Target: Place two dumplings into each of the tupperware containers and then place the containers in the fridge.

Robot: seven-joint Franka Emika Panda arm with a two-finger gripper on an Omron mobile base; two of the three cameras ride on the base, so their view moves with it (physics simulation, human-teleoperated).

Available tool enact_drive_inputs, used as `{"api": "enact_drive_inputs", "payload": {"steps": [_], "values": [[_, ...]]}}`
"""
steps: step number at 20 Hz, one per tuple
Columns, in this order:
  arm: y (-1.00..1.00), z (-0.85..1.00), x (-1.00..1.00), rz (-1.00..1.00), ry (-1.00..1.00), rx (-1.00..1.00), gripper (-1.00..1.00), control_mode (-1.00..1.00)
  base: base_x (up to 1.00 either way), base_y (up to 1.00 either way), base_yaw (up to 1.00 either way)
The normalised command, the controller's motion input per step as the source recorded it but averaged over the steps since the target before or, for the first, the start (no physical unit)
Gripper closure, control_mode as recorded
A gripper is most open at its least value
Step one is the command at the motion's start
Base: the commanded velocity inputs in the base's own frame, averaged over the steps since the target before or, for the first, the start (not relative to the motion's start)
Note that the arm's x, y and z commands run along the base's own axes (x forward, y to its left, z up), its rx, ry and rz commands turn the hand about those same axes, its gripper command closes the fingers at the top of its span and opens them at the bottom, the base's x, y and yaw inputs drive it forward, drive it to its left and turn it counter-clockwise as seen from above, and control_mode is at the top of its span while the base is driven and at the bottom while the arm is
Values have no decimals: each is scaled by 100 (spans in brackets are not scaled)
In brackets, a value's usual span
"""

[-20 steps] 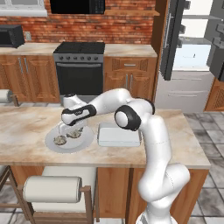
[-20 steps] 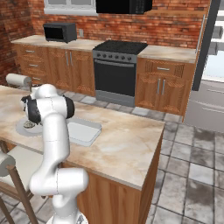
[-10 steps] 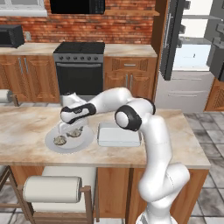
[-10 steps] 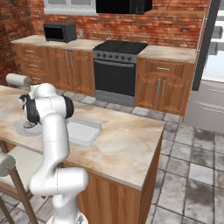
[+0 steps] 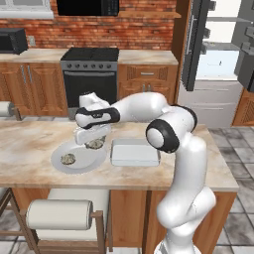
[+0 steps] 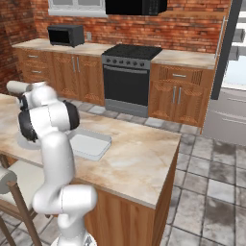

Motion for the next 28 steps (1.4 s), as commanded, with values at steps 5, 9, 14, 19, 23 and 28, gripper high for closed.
{"api": "enact_drive_inputs", "payload": {"steps": [5, 9, 14, 19, 23, 28], "values": [[-100, 13, -42, -8, 0, 6, 100, -100, 0, 0, 0], [-92, 0, 2, -6, 0, 11, 100, -100, 0, 0, 0], [-56, -2, 21, -5, 4, 9, 100, -100, 0, 0, 0], [-26, -5, 39, -2, 5, 4, 100, -100, 0, 0, 0], [-2, -29, 28, 0, 7, 0, 100, -100, 0, 0, 0], [0, -27, 11, 0, 6, 0, 100, -100, 0, 0, 0]]}}
